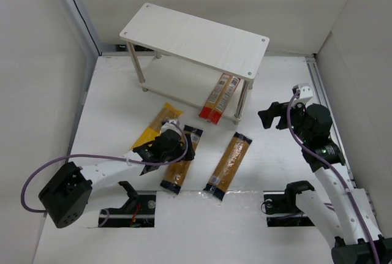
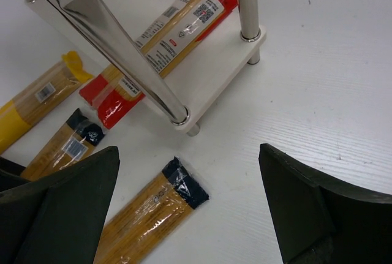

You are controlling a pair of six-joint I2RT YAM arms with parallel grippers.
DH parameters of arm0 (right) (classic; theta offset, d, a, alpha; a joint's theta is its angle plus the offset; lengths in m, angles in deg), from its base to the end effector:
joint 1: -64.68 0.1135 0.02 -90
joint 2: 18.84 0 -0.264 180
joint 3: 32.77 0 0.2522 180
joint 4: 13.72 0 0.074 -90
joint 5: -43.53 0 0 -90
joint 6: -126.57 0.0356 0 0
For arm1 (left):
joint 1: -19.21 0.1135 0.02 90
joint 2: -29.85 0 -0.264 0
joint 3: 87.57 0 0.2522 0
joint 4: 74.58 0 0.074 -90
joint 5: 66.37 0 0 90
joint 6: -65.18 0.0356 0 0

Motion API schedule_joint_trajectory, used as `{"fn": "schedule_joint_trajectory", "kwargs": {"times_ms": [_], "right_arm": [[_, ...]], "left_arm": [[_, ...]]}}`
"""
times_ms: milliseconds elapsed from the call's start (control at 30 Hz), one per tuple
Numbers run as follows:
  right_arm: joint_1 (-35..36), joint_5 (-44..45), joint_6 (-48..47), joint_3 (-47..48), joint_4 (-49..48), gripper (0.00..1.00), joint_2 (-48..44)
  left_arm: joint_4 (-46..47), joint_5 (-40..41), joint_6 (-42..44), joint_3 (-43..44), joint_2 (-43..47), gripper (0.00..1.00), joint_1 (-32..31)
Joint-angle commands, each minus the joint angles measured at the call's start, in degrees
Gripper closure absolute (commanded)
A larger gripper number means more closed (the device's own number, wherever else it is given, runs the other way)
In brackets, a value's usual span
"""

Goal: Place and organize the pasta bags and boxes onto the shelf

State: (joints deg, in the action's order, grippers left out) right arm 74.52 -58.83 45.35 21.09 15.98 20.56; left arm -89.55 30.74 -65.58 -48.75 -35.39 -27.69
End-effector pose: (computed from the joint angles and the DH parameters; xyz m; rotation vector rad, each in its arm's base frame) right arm 0.1614 0.0357 0.3155 -0.1697 1.8438 0.4252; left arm 0.1517 -0.1557 0.1687 0.0606 2.3729 -0.6358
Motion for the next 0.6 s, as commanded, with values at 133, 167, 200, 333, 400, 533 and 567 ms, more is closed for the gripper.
{"fn": "schedule_joint_trajectory", "kwargs": {"times_ms": [133, 167, 200, 333, 400, 533, 567], "right_arm": [[0.52, -2.32, -0.69, 0.42, -3.99, 0.0, -1.25], [0.52, -2.32, -0.69, 0.42, -3.99, 0.0, -1.25], [0.52, -2.84, -0.69, 0.42, -3.99, 0.0, -1.25], [0.52, -2.84, -0.69, 0.42, -3.99, 0.0, -1.87], [0.52, -2.84, -0.69, -0.11, -3.99, 0.0, -2.48], [0.52, -2.84, -0.69, -0.11, -3.99, 0.0, -3.1], [0.52, -2.84, -0.69, -0.11, -3.99, 0.0, -3.1]], "left_arm": [[-8.09, -6.15, -7.76, -3.71, -2.26, 0.0, -8.12], [-9.15, -4.49, -7.76, -1.7, -5.05, 0.0, -9.26], [-9.77, -3.61, -8.37, -0.64, -6.65, 0.0, -11.53], [-13.37, -1.4, -8.99, 5.51, -17.27, 0.04, -16.11], [-16.27, -0.43, -10.22, 8.16, -24.48, 0.04, -18.32], [-19.61, 0.27, -11.37, 14.21, -34.77, 0.1, -26.38], [-20.14, 0.27, -12.06, 15.01, -36.53, 0.14, -27.54]]}}
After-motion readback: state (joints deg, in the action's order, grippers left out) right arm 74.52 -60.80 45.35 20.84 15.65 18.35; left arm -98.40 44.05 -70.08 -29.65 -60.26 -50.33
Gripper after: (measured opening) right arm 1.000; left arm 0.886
